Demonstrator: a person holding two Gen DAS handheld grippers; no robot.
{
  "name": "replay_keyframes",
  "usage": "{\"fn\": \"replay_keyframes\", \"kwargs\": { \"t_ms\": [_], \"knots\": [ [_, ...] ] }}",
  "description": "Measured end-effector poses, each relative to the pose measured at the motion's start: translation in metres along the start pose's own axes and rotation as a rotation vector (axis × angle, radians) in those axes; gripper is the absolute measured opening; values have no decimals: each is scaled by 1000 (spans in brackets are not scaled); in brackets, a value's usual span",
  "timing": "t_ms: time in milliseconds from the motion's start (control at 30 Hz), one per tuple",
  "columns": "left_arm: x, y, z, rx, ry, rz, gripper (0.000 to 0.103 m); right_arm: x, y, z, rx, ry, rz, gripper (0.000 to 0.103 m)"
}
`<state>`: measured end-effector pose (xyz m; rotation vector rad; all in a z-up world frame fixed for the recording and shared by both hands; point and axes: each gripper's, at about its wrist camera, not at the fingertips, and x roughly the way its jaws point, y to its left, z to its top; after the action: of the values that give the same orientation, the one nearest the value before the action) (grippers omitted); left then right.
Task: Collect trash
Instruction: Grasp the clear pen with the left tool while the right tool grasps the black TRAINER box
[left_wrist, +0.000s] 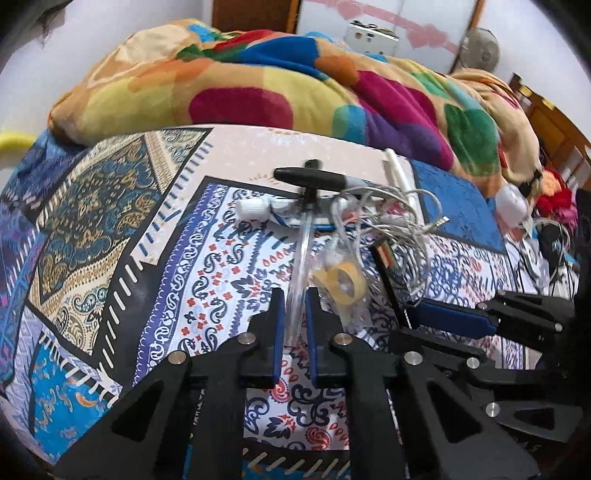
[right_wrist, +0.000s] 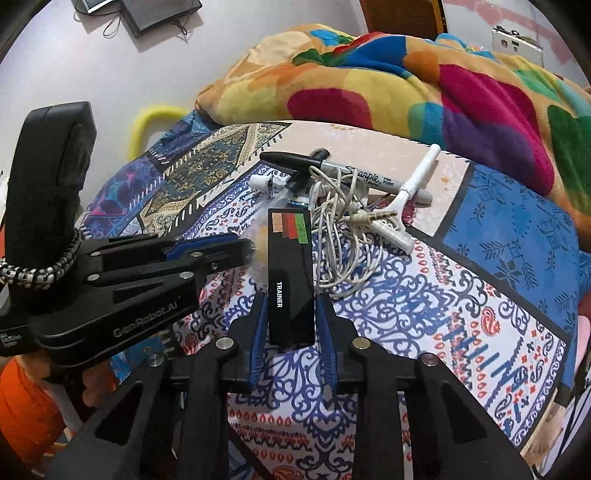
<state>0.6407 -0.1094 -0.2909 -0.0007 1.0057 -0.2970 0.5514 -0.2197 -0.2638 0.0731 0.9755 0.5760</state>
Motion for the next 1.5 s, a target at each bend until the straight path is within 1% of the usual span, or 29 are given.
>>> {"fn": "replay_keyframes", "kwargs": {
  "t_ms": [100,200,300,433,533,600,667,767,800,900,1067,1300,1400,1500],
  "knots": [
    [-10,-4,-8,11,-24,30,7,-8,1,-8,-6,-4,-11,24],
    [-26,-4,-25,12,-28,47,7,-20,1,-17,-16,-3,-20,24],
    [-40,-3,-48,14,-9,73,7,-28,5,-24,-59,-1,-53,24],
    [-57,-4,-81,9,27,98,7,-38,7,-34,-93,17,-66,24],
    [-64,-8,-98,7,52,114,7,-43,6,-43,-100,34,-75,24],
    [-68,-13,-104,9,56,101,7,-44,4,-47,-105,45,-94,24],
    [-68,-17,-106,16,63,106,7,-42,3,-48,-113,53,-120,24],
    [-61,-24,-101,29,87,108,9,-40,1,-49,-106,70,-121,24],
    [-60,-25,-99,31,83,110,12,-41,-1,-48,-92,65,-114,24],
    [-55,-24,-91,22,81,98,18,-40,-8,-44,-54,71,-55,25],
    [-48,-20,-80,1,49,103,19,-35,-6,-33,-43,46,-45,32],
    [-40,-13,-68,-26,11,107,19,-18,5,-30,-89,65,-48,33],
    [-37,-11,-64,-40,-6,104,19,-20,8,-36,-112,50,-72,33],
    [-36,-10,-62,-50,-17,98,19,-23,9,-41,-127,54,-64,33]
  ]
}}
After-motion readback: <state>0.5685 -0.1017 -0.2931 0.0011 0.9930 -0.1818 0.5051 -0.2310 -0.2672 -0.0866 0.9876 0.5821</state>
